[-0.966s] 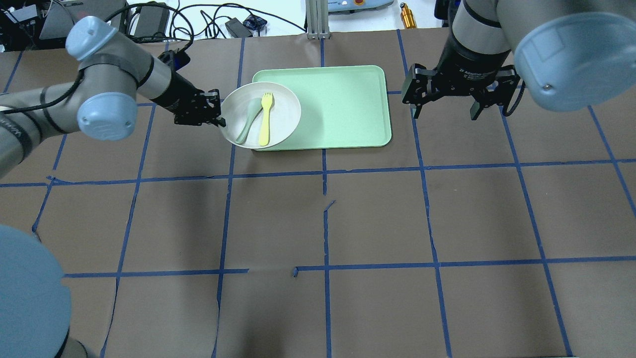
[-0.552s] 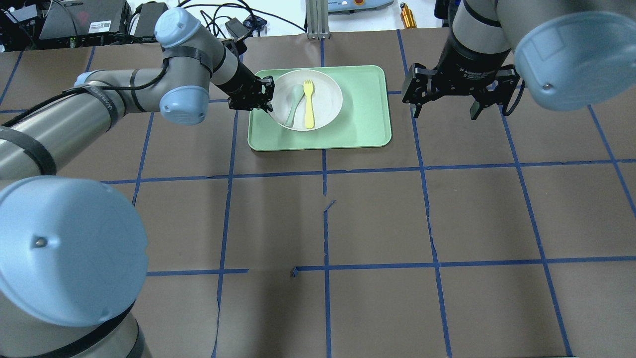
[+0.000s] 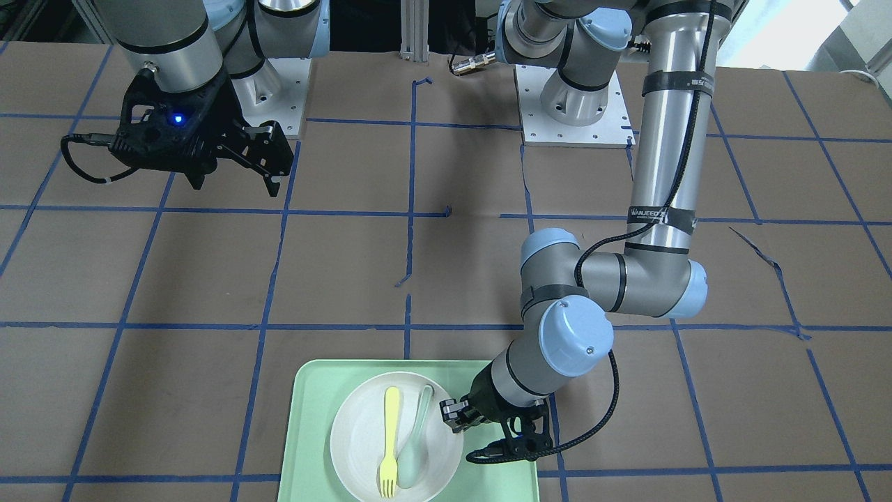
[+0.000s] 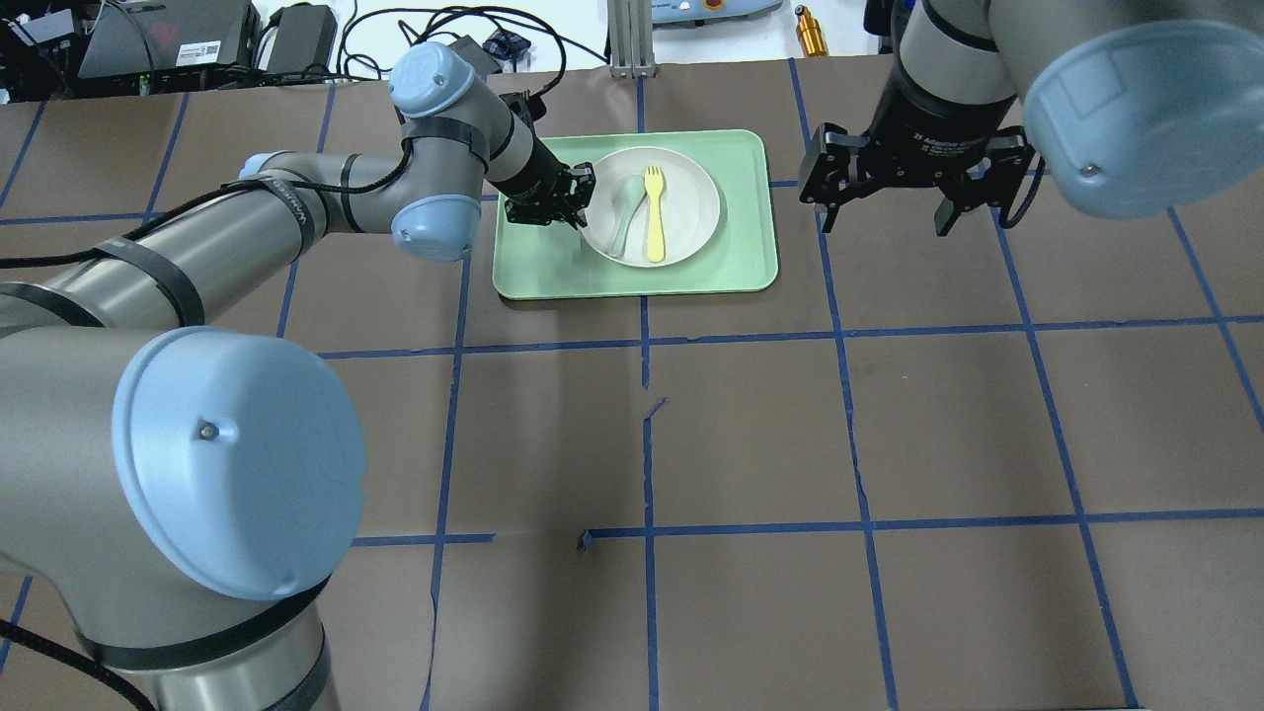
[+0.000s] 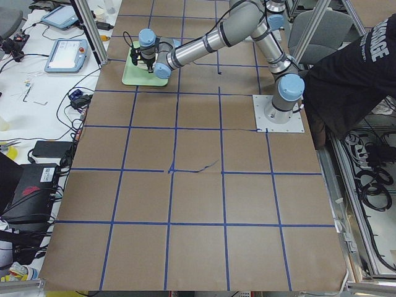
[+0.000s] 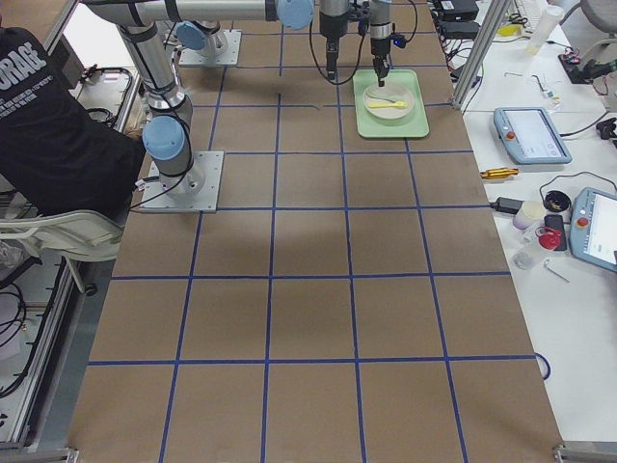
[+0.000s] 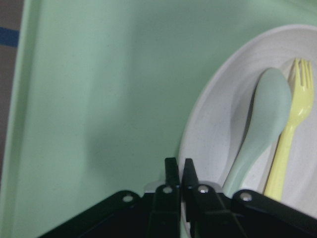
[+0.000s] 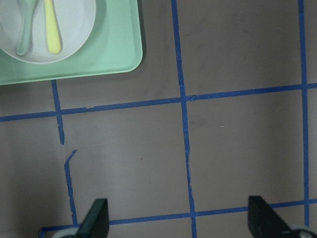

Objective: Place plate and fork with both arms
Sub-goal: 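Carry the white plate with the left gripper onto the green tray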

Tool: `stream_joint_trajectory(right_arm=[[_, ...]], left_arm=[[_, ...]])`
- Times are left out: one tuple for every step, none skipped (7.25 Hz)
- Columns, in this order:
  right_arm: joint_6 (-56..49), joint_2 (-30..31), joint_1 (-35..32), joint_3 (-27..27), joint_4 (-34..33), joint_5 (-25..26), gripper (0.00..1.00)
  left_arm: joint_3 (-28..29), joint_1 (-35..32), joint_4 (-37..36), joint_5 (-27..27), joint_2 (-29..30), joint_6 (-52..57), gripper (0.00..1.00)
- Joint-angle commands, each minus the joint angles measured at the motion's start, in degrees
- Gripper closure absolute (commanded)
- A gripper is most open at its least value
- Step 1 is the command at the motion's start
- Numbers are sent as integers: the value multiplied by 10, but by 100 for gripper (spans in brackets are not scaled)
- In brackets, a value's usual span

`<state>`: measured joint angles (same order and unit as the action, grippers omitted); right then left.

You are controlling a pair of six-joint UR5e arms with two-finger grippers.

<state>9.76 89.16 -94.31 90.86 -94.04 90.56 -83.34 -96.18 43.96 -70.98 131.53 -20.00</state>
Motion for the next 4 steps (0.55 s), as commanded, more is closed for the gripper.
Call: stream_joint_trajectory(right_arm=[[0,0,0,-2,0,0,0],[0,0,0,-3,0,1,0],[0,0,0,-2,0,1,0],[0,0,0,-2,0,1,0]], left_arm=[[1,-13,-14,0,8,-17,100],[0,-13,-14,-1,9,-14,100],[1,-13,-13,-3,8,-13,100],[-2,-12,-13,-3,8,-14,100]])
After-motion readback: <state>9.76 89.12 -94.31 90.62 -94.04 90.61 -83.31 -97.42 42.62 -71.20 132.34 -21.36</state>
